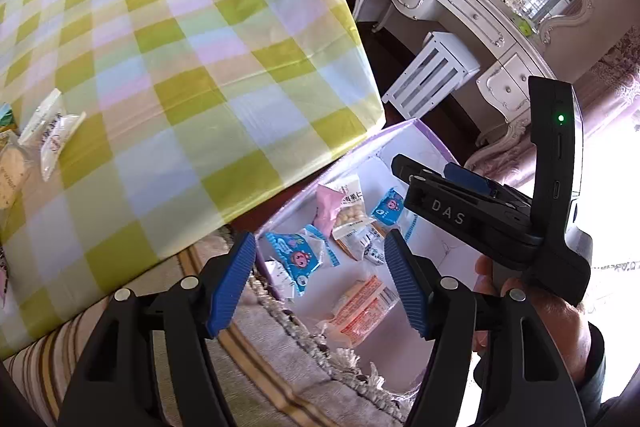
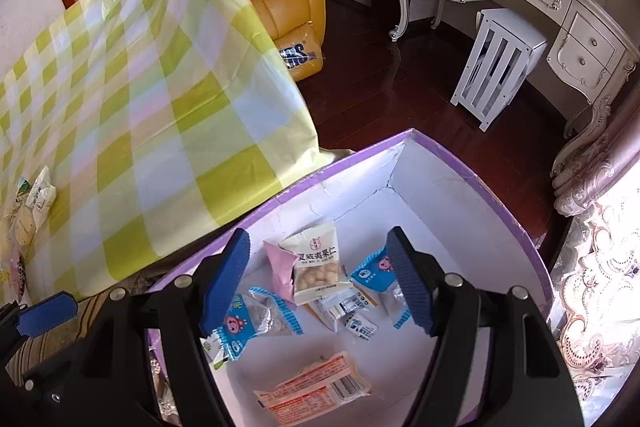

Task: Organize snacks
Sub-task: 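Move both open tools back to the snacks on the table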

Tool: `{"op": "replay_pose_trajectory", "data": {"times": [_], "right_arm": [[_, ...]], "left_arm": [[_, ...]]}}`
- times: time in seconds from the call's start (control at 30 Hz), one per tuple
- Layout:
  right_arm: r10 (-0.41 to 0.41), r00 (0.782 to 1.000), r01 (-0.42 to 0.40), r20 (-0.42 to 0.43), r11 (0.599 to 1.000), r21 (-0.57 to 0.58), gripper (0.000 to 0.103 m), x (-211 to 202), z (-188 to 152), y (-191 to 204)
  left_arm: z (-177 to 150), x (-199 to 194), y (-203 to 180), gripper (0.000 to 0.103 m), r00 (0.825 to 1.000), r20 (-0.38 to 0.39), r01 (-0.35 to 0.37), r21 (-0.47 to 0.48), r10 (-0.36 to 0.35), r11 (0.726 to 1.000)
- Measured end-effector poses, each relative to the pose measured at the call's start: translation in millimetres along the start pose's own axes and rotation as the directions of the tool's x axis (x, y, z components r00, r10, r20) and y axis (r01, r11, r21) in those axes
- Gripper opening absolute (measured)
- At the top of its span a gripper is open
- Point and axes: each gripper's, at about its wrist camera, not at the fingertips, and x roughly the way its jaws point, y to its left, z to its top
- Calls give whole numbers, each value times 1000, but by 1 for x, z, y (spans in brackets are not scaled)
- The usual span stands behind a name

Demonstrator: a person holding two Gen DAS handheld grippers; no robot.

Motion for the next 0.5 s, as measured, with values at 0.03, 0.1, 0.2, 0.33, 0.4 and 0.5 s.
{"op": "replay_pose_trajectory", "data": {"times": [0.03,0.1,0.2,0.33,0.4,0.5], "right_arm": [[11,1000,-11,9,1000,-8,74,-4,1,6],[31,999,-31,25,999,-25,76,-12,2,19],[68,997,-66,46,997,-51,76,-22,4,40],[116,992,-112,52,990,-88,76,-34,4,72],[136,990,-130,50,985,-110,76,-38,4,88],[172,984,-164,44,976,-140,77,-42,4,113]], "left_arm": [[-1,-7,5,67,1000,16,-13,-9,13,1000],[-4,-22,18,68,998,49,-38,-34,40,999],[-9,-45,40,69,991,98,-79,-77,86,994],[-18,-73,73,69,978,149,-122,-143,143,982],[-22,-86,91,71,969,175,-145,-180,177,973],[-30,-107,126,71,950,213,-168,-259,226,951]]}}
